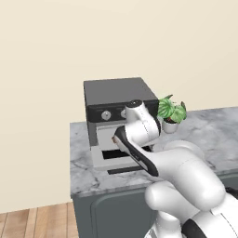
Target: Pull the toaster oven rack outwards. Pick up the baguette from the plate and place it on the toaster oven rack. Close the toaster oven door fully and set the temperature to the lowest setting.
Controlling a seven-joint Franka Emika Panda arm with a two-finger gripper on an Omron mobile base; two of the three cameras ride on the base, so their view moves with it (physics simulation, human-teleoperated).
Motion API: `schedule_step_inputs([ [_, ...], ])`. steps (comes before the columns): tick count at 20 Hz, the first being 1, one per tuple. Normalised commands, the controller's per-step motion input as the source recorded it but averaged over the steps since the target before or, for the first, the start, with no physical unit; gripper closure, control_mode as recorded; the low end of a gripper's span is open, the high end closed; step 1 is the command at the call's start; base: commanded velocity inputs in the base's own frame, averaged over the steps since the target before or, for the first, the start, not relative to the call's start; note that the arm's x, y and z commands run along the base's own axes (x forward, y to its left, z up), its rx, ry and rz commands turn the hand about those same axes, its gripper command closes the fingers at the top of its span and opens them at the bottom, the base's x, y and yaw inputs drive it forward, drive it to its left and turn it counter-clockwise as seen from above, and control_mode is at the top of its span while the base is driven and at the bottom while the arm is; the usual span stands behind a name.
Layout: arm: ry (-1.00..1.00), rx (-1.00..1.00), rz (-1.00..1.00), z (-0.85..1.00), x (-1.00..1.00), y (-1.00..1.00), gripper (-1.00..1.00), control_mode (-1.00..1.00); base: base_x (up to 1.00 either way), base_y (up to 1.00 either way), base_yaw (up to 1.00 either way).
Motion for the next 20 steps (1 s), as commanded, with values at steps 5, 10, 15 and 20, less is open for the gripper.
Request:
schedule_step_inputs([
  [5, 0.0, -0.06, 0.01, -0.19, 0.24, 0.16, -1.0, -1.0, 0.0, 0.0, 0.0],
  [10, 0.0, -0.04, 0.0, -0.08, 0.16, 0.11, -1.0, -1.0, 0.0, 0.0, 0.0],
  [15, 0.0, -0.01, 0.0, 0.0, 0.11, 0.07, -1.0, -1.0, 0.0, 0.0, 0.0],
  [20, 0.0, -0.01, -0.01, 0.0, 0.01, 0.05, -1.0, -1.0, 0.0, 0.0, 0.0],
])
